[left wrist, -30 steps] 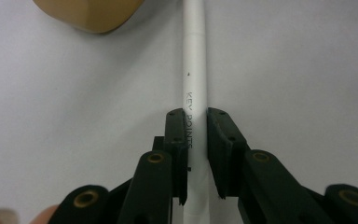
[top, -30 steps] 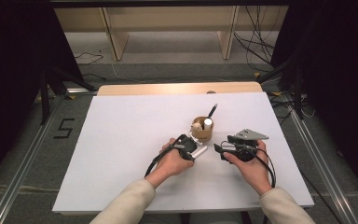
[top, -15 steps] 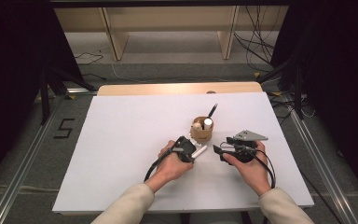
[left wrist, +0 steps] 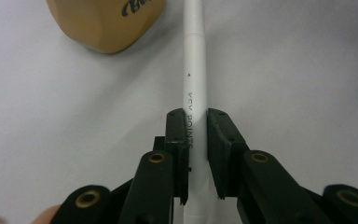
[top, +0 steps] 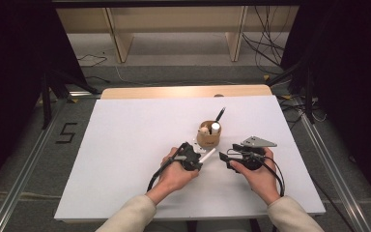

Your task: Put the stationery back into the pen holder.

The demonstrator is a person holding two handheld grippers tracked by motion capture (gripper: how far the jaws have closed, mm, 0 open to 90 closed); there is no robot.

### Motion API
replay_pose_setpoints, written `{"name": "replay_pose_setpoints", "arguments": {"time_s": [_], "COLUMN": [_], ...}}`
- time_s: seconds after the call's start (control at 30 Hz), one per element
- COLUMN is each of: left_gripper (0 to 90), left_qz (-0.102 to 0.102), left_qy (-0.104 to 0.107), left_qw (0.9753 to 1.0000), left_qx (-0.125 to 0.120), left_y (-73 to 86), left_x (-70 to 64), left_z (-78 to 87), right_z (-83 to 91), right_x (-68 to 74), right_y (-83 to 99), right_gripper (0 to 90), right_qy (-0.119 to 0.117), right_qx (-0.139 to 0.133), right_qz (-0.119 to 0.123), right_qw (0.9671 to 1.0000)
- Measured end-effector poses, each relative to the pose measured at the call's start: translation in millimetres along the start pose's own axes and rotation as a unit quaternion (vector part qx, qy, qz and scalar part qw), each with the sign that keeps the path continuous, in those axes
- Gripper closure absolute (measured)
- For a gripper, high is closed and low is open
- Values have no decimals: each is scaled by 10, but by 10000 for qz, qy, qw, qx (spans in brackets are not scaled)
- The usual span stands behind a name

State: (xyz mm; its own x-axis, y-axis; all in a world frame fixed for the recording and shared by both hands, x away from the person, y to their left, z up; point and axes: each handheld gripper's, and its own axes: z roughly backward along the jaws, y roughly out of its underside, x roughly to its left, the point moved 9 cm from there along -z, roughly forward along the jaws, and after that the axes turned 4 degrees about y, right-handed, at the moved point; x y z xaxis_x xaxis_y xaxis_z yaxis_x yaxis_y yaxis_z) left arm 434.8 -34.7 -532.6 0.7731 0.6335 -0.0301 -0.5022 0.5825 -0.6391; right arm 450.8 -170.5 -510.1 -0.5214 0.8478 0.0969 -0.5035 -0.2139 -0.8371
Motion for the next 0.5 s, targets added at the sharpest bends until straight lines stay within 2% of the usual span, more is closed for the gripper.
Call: {"name": "replay_pose_setpoints", "arguments": {"time_s": [0.17,0.3,0.5], "left_gripper": [789,789,788], "left_qz": [185,326,413], "left_qy": [46,33,86], "left_qw": [9991,9971,9959], "left_qx": [-391,-684,-798], "left_y": [-20,-39,-34], "left_x": [-10,-21,-55], "left_z": [111,186,232], "right_z": [-21,-31,-60], "right_x": [98,163,292], "right_y": [-7,-41,-89], "right_gripper": [330,334,338], "right_qy": [-153,-234,-461], "right_qx": [2,-48,-94], "right_qz": [-3,-60,-186], "right_qw": [9999,9997,9987]}}
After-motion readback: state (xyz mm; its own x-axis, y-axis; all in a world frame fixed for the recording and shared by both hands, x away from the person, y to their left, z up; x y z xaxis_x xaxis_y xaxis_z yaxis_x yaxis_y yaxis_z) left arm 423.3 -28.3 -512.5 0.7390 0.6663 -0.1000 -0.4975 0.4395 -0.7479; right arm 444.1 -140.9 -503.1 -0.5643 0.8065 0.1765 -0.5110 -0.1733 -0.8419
